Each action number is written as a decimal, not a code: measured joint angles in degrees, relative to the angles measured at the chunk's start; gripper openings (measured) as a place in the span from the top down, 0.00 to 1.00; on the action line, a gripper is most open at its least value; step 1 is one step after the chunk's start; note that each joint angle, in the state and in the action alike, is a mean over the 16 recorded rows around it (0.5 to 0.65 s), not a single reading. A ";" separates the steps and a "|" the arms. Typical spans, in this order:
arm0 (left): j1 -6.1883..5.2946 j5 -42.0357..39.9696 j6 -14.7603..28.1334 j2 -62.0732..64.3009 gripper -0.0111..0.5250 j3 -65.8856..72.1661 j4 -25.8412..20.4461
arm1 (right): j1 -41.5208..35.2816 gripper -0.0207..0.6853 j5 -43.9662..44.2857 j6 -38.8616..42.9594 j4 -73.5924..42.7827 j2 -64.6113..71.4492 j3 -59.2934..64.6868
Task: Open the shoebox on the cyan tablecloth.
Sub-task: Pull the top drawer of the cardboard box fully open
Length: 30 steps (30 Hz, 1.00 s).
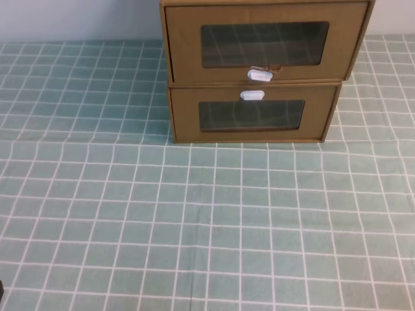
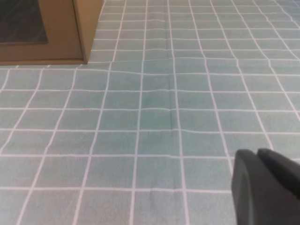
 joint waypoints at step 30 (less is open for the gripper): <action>0.00 -2.76 -0.17 0.00 0.99 0.00 -0.19 | 0.00 0.99 -5.34 0.00 0.00 0.00 0.00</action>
